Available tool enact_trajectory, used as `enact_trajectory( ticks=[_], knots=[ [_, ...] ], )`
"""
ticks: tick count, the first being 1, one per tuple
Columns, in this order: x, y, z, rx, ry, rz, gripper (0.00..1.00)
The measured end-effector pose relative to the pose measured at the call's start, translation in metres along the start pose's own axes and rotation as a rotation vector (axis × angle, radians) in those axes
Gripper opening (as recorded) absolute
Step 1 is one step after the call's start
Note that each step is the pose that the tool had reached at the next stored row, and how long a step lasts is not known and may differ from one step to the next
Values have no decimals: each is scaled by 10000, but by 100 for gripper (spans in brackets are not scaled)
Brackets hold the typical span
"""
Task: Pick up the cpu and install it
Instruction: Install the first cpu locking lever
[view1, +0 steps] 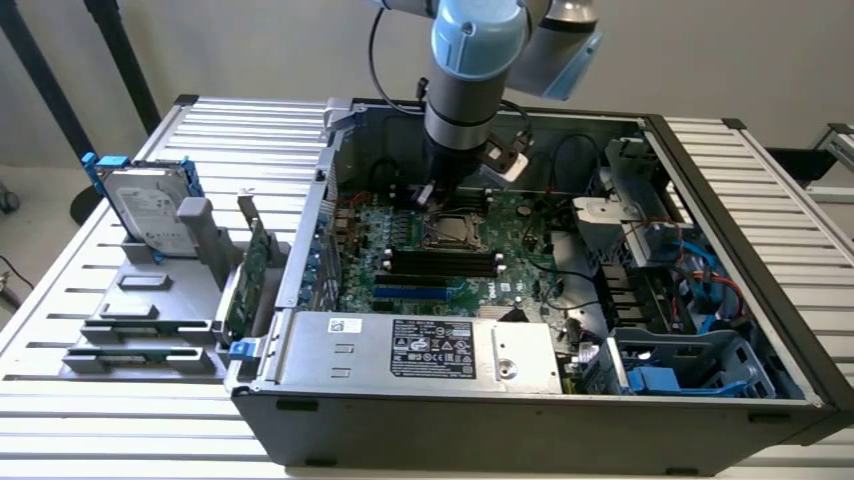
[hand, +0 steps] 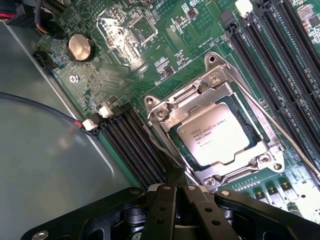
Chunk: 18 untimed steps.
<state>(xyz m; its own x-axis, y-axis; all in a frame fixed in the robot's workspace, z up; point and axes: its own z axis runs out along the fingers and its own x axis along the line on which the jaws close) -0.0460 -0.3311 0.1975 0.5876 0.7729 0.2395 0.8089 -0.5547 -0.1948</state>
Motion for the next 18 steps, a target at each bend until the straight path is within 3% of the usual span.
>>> enact_trajectory(
  ticks=[10, 18],
  knots=[
    [26, 39, 5, 8, -28, 8, 11],
    [38, 58, 9, -22, -106, 18, 11]
  ],
)
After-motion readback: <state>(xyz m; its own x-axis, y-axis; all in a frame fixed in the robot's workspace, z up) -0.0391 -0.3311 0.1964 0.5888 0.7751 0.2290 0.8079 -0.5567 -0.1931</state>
